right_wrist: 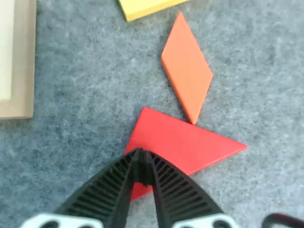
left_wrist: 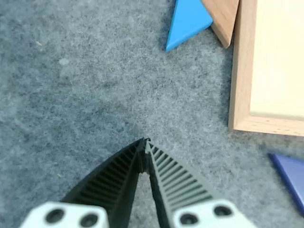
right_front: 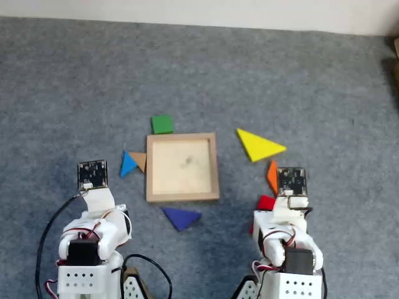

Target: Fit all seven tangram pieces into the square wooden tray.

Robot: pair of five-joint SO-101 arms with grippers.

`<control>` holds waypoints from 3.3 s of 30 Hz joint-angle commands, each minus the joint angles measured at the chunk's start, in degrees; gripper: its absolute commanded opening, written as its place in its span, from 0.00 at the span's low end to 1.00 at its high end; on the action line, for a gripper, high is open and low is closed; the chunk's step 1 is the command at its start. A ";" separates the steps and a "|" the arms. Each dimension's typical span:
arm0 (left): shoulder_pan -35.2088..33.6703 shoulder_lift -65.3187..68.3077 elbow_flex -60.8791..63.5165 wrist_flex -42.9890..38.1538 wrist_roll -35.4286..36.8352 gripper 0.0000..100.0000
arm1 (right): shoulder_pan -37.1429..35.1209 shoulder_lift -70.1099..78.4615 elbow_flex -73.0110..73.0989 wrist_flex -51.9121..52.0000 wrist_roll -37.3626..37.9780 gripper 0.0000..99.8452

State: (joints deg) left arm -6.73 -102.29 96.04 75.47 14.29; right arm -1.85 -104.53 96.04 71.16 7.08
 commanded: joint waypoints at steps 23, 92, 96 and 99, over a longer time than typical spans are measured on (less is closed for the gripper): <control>1.10 -2.95 1.10 0.44 0.09 0.00 | 0.84 -0.92 5.32 0.48 -0.26 0.01; 1.10 -2.95 1.10 0.44 0.09 0.00 | 8.57 -0.84 -4.79 -6.20 9.41 0.01; 1.10 -2.95 1.10 0.44 0.09 0.00 | 8.48 -0.84 -13.49 -0.84 7.12 0.01; 1.10 -2.95 1.10 0.44 0.09 0.00 | 8.48 1.54 -20.97 1.36 7.21 0.01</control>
State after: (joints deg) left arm -6.73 -102.29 96.04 75.82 14.29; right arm 6.33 -104.62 84.09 70.73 15.08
